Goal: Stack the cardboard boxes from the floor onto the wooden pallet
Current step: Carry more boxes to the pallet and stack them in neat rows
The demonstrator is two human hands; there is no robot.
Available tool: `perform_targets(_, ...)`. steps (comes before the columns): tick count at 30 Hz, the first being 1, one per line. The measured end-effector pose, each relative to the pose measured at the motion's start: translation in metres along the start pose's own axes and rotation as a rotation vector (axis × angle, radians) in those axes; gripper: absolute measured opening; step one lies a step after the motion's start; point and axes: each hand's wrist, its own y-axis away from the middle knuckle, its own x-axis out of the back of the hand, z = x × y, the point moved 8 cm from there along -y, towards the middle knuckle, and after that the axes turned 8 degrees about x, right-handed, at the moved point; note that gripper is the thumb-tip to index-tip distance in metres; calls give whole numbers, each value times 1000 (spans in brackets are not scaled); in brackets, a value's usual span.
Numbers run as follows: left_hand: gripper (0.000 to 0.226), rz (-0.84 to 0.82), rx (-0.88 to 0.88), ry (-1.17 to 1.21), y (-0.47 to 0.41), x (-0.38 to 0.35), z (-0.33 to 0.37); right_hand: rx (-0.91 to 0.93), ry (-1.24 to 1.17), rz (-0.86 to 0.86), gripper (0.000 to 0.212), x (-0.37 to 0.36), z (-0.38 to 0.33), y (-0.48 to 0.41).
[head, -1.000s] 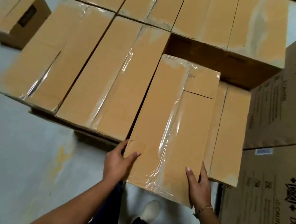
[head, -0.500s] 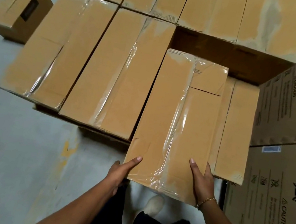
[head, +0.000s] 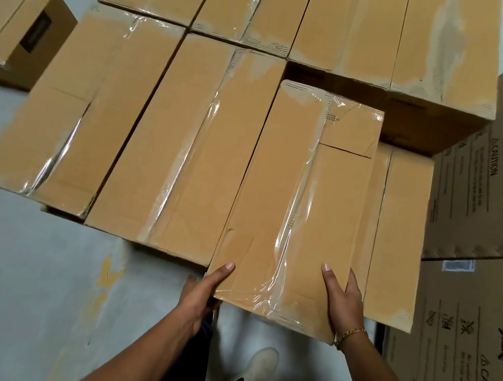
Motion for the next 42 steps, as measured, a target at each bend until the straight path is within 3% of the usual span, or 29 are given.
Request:
perform_targets(8,92,-27,3,-47,-1,-6,13,15,19,13,114,-1,-9,-14)
perform_targets(16,47,-72,4,-15,3,-20,22,-9,29,37,87,-1,-14,-25)
perform_targets(27,78,-78,11,154,-12,-25,23,1,20,65,83,-3,-25,-38)
perform_targets(33,62,-73,-5,171,-7,-26,26,2,21,74,85,-4,-26,-39)
perform_targets(42,64,-86,-5,186,-10,-28,26,4,32,76,82,-4,-23,-43)
